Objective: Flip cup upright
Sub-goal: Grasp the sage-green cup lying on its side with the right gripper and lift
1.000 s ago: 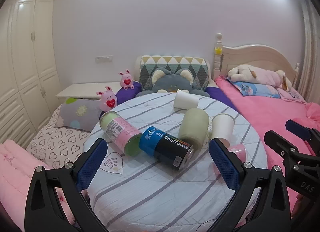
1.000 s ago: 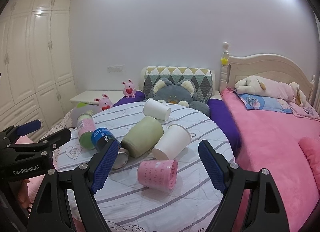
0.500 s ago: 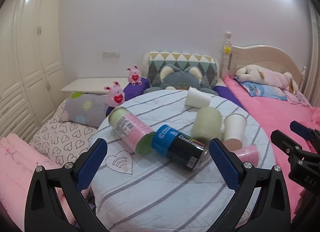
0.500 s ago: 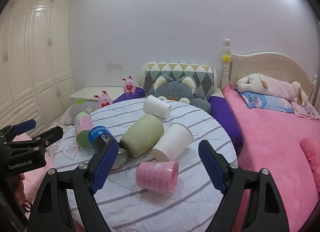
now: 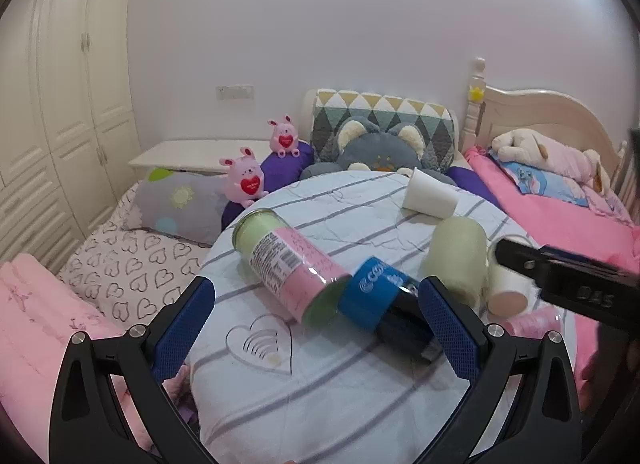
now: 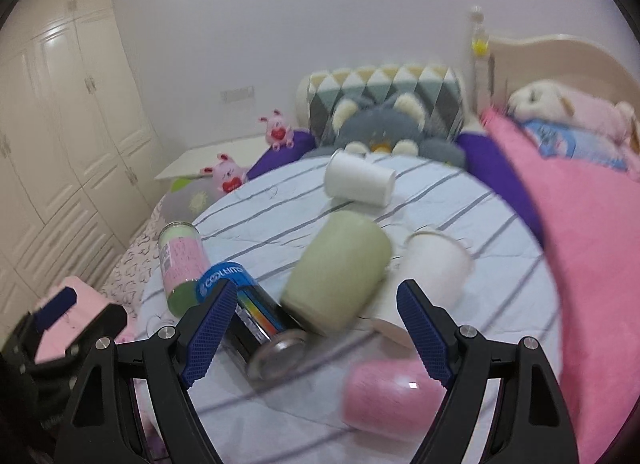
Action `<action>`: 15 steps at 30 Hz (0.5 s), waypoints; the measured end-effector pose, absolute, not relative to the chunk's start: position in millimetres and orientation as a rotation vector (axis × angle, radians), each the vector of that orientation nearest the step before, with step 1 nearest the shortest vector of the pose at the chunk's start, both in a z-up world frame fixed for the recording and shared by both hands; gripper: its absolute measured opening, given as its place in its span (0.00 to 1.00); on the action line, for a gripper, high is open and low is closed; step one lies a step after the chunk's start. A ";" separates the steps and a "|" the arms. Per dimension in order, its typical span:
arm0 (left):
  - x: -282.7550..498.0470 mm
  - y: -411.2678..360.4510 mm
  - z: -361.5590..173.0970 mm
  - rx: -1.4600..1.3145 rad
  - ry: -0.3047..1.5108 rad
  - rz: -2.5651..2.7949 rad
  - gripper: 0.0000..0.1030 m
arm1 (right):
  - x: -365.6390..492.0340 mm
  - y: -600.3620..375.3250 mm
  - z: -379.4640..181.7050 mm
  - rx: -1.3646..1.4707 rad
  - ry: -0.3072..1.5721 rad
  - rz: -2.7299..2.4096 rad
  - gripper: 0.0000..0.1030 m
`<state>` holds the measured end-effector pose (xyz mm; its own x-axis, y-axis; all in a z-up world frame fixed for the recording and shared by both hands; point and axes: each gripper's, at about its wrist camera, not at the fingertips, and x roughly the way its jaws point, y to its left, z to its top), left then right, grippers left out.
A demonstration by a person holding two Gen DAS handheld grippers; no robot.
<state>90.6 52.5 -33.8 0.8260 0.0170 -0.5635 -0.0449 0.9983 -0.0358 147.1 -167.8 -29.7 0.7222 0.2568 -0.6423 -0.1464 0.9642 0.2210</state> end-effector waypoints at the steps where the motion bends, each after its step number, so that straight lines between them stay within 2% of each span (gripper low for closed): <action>1: 96.9 54.2 -34.7 -0.052 0.603 0.034 1.00 | 156.3 -163.8 -33.2 0.170 0.754 0.222 0.81; 9: 128.1 77.3 -36.6 -0.087 0.604 0.049 1.00 | 225.3 -150.3 -70.0 0.243 0.994 0.093 0.81; 15: 141.7 83.6 -41.8 -0.083 0.622 0.039 1.00 | 244.7 -145.9 -82.7 0.202 1.056 0.013 0.81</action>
